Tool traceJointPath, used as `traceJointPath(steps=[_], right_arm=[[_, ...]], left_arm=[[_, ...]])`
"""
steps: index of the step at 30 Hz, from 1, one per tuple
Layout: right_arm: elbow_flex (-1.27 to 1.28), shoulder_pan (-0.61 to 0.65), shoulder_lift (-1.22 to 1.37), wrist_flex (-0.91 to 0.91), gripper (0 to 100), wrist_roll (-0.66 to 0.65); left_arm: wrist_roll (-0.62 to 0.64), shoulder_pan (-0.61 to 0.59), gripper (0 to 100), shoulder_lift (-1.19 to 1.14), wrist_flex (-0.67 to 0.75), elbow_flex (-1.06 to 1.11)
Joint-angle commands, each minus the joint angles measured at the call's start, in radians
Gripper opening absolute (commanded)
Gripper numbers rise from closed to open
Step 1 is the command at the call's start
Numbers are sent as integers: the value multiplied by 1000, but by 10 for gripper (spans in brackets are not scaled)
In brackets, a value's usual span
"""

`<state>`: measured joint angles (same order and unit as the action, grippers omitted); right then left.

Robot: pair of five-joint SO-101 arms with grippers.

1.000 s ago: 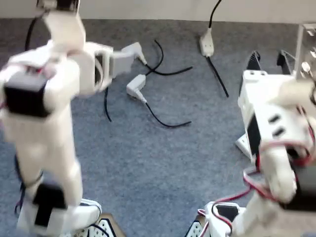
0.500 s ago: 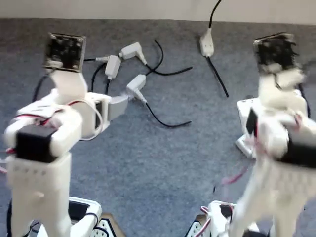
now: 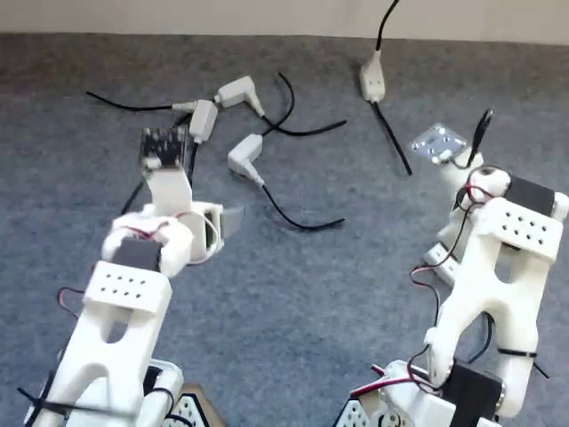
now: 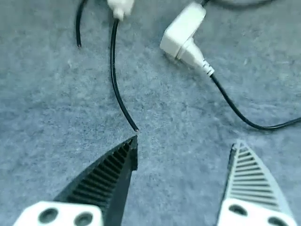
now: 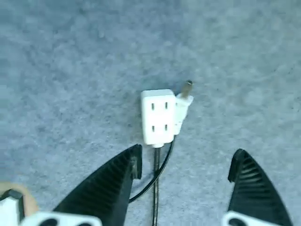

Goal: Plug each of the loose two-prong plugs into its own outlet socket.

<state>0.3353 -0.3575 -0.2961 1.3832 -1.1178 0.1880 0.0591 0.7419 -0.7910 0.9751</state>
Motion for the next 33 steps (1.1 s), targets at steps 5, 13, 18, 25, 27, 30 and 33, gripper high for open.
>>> traceJointPath(steps=[5, 13, 18, 25, 27, 30, 33], right_arm=[[53, -13, -53, -35, 293, -38], [148, -12, 18, -147, 293, -44], [185, -8, 120, -197, 293, -44], [186, 27, 239, -229, 293, -37], [186, 28, 271, -263, 293, -37], [186, 28, 298, -275, 293, -37], [186, 30, 300, -275, 273, -37]], left_arm=[[9, -87, 308, 18, 532, 352], [11, -85, 306, 16, 649, 407], [11, -85, 306, 16, 649, 407], [11, -85, 306, 16, 649, 407], [11, -85, 306, 16, 649, 407], [11, -85, 306, 16, 649, 407], [11, -85, 306, 16, 649, 407]])
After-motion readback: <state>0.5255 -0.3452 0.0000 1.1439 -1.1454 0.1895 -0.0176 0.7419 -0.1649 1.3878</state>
